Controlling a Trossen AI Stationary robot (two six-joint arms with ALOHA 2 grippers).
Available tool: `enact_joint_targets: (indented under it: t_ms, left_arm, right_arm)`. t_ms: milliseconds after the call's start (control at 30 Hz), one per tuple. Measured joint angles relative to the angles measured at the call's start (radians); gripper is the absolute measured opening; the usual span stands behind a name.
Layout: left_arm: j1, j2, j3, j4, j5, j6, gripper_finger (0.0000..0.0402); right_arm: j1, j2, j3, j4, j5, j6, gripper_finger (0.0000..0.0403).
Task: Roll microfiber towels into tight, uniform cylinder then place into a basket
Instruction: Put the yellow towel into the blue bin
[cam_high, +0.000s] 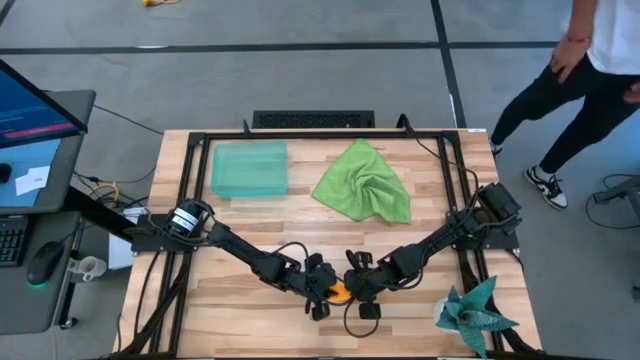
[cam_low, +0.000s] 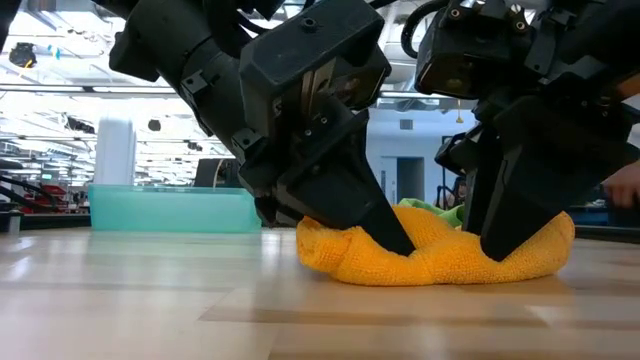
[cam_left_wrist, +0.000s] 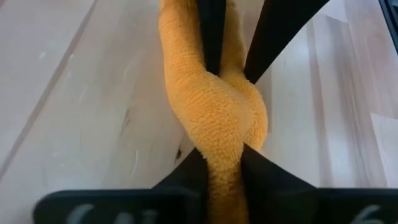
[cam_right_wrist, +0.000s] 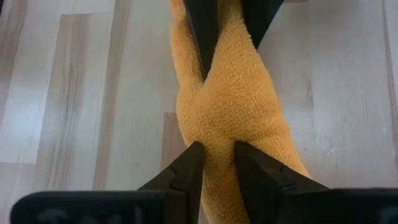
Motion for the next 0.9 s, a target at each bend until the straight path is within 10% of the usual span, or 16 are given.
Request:
enact_joint_targets:
  t_ms: [900]
  left_arm:
    - [0.004,-0.001,0.0,-0.051,0.029,0.015,0.0027]
  right_arm:
    - [-0.019,-0.163,-0.012,-0.11,0.034,-0.059,0.0194]
